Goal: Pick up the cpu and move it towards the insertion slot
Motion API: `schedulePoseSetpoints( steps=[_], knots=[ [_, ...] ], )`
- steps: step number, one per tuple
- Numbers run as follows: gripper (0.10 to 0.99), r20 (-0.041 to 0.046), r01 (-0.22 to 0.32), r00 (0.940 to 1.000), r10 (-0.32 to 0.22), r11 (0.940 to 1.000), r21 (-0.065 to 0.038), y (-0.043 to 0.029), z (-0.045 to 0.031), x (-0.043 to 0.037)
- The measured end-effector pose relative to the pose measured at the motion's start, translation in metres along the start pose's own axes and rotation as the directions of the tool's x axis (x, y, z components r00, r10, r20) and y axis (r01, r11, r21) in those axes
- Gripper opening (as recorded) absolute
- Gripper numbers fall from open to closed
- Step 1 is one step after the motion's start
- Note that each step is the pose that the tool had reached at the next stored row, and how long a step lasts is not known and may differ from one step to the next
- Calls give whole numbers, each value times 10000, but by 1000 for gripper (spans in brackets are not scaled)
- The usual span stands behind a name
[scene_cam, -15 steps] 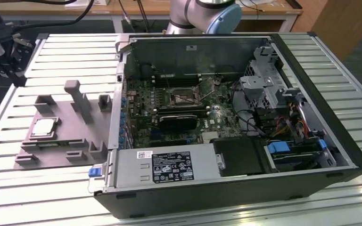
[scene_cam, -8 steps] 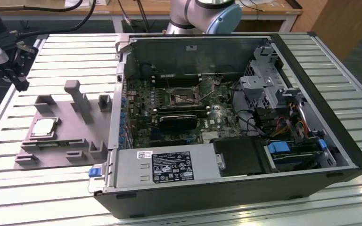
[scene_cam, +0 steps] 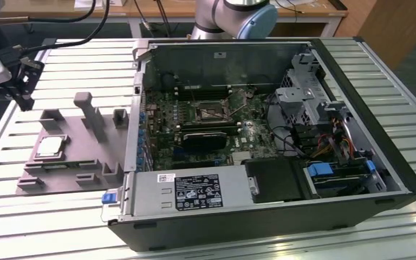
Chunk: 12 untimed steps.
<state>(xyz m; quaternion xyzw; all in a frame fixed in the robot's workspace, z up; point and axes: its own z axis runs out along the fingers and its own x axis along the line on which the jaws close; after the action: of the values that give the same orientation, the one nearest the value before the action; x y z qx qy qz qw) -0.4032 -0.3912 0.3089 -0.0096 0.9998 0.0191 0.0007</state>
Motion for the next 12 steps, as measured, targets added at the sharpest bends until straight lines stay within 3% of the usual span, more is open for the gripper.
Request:
schedulePoseSetpoints(
  steps=[12],
  knots=[
    [106,4,1,10000,-1,10000,0,-10,241,79]
  ],
)
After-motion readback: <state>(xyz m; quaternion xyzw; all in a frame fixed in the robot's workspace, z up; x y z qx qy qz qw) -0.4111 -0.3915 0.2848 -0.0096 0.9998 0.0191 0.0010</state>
